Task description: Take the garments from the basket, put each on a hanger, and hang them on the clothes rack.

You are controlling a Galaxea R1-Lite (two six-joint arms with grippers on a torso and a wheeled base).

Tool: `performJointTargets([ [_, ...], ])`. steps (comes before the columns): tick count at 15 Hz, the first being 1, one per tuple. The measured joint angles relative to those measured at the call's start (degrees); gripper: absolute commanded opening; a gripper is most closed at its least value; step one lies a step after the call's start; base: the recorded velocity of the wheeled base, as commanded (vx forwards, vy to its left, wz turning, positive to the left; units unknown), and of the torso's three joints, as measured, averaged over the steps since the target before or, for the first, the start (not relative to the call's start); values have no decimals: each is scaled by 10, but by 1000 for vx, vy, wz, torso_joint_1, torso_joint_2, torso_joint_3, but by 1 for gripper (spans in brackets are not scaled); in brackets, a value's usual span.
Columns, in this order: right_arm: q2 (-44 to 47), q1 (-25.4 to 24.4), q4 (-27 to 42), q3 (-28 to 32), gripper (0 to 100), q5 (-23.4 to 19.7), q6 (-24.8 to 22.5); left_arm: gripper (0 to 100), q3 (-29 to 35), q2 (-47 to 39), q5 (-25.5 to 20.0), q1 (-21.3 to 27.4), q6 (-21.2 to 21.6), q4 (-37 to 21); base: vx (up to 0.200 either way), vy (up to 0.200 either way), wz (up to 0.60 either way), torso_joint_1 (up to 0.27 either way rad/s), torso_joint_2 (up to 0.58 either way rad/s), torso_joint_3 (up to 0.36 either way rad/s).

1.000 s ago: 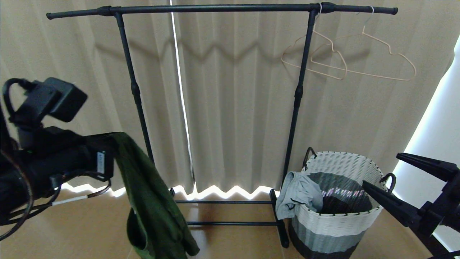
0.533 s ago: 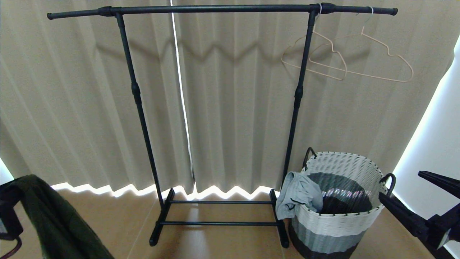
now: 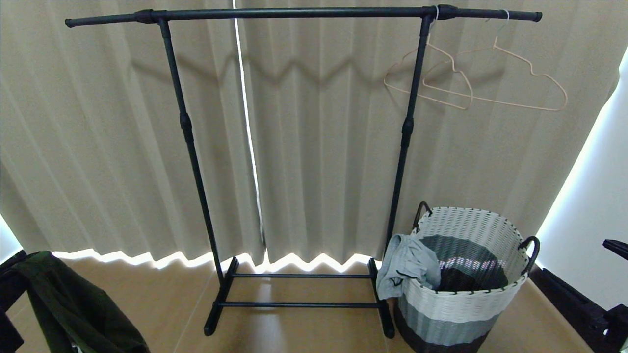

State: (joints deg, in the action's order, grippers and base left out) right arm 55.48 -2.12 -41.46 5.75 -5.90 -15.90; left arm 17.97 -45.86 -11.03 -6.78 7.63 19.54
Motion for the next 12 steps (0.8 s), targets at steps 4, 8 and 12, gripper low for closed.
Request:
performJointTargets([
  [4, -4, 12, 5, -1, 100, 0, 0, 0, 0, 4, -17, 0, -4, 3, 0, 0, 0, 22, -87, -50],
  [8, -4, 13, 6, -2, 100, 0, 0, 0, -1, 9, -17, 0, -3, 2, 0, 0, 0, 82, -333, -278],
  [12, -4, 13, 5, -1, 100, 0, 0, 0, -5, 9, -18, 0, 0, 3, 0, 0, 0, 185, -497, -288],
])
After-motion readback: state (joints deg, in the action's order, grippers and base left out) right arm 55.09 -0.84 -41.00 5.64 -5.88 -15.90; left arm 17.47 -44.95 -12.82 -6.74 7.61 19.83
